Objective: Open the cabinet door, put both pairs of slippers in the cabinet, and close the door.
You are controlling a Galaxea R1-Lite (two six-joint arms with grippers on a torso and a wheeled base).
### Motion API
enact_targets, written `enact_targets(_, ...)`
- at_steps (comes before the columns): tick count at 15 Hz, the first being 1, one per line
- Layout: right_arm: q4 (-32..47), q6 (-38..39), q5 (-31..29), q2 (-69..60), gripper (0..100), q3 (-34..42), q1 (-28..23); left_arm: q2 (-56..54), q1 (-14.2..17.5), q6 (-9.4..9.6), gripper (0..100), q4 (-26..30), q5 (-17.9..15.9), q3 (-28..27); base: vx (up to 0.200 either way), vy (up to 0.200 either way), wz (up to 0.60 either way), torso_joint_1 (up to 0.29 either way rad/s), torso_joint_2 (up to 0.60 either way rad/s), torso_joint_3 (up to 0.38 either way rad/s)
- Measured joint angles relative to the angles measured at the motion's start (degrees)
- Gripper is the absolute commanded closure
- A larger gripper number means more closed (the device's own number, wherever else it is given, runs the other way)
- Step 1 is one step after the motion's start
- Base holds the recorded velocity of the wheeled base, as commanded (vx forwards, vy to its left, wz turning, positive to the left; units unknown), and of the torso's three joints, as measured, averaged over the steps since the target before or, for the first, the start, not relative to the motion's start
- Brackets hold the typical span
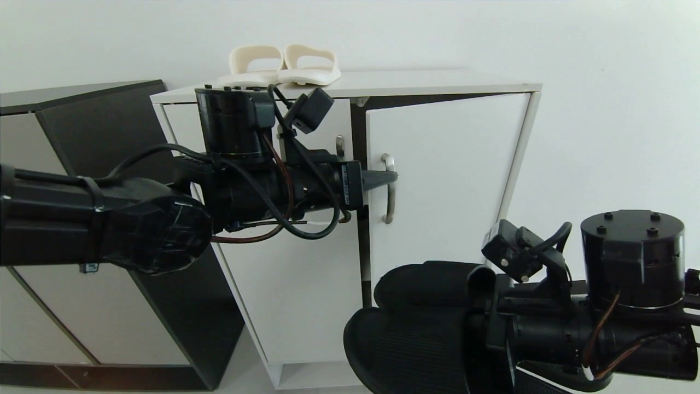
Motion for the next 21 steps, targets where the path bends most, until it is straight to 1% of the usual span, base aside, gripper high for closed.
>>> enact_targets(3,1.3,0.4,-1.1,-0.7,100,0.1,-0.1,-3.3,-0.2,0.2,100,0.0,0.9,3.9,0.0,0.0,0.0,0.0,0.0,0.0)
enact_targets(5,5.5,0.7,-1.1,-2.0,100,0.7,-0.3,-8.4,-0.6,0.66,100,0.1,1.9,9.1,0.0,0.0,0.0,0.0,0.0,0.0)
enact_targets(7,8.0,0.8,-1.1,-3.9,100,1.2,-0.4,-14.0,-0.8,0.85,100,0.2,3.0,14.3,0.0,0.0,0.0,0.0,0.0,0.0)
enact_targets(9,11.7,0.8,-1.1,-6.1,100,1.0,-0.4,-16.3,1.2,0.88,100,0.1,3.3,15.8,0.0,0.0,0.0,0.0,0.0,0.0)
enact_targets(11,12.4,0.8,-1.1,-7.5,100,0.7,-0.3,-14.7,3.1,0.85,100,-0.4,3.4,13.8,0.0,0.0,0.0,0.0,0.0,0.0)
enact_targets(13,12.4,0.8,-1.1,-8.2,100,0.7,-0.3,-10.5,4.1,0.72,100,-2.2,3.5,9.9,0.0,0.0,0.0,0.0,0.0,0.0)
enact_targets(16,12.6,0.8,-1.1,-8.5,100,0.7,-0.2,-3.1,4.7,0.61,100,-3.9,3.6,2.6,0.0,0.0,0.0,0.0,0.0,0.0)
enact_targets(17,12.7,0.8,-1.1,-8.4,100,0.6,-0.1,-1.3,4.7,0.61,100,-5.0,3.6,1.3,0.0,0.0,0.0,0.0,0.0,0.0)
enact_targets(21,14.0,2.6,-1.3,-8.4,100,0.2,0.4,2.1,4.5,0.41,100,-5.5,3.7,-0.2,0.0,0.0,0.0,0.0,0.0,0.0)
